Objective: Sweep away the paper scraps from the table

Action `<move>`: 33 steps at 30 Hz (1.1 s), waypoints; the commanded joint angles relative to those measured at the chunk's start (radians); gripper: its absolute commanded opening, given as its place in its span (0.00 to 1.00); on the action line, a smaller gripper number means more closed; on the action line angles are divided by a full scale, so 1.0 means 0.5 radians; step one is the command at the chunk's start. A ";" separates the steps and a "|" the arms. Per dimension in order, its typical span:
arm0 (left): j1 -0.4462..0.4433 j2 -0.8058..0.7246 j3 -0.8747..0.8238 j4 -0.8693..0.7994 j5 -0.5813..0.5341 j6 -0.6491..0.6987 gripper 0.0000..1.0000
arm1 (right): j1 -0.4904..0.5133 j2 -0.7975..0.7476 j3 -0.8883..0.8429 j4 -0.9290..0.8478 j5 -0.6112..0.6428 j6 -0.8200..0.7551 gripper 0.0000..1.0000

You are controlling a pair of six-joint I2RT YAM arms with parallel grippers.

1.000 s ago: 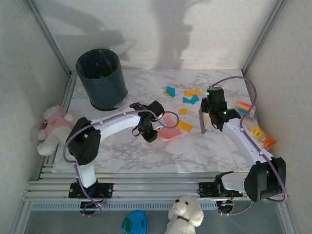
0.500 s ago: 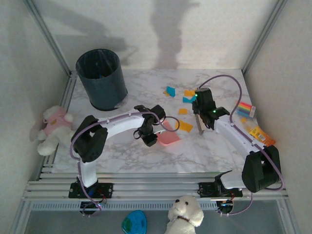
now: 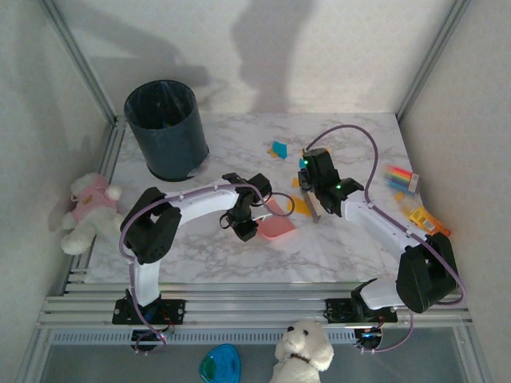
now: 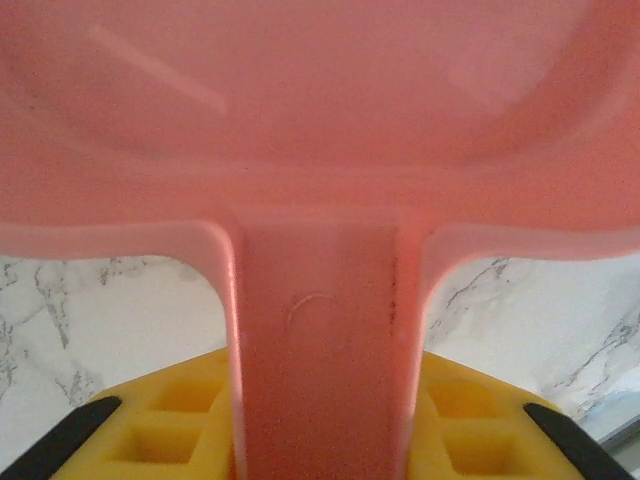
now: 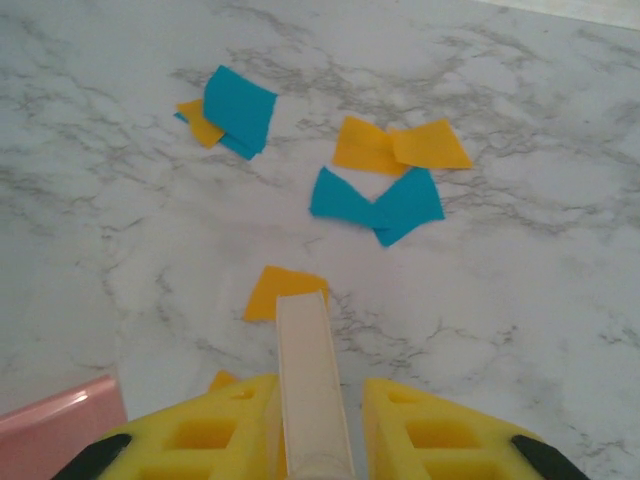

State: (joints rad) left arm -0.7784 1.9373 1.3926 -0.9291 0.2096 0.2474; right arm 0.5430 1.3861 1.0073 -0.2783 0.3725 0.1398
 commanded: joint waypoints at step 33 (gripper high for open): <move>-0.022 0.055 0.073 -0.100 -0.033 0.013 0.00 | 0.067 -0.088 -0.212 0.192 0.270 -0.003 0.00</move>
State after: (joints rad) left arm -0.7784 1.9469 1.4063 -0.9367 0.2096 0.2474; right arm 0.5579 1.3270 0.9089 -0.1993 0.5381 0.1482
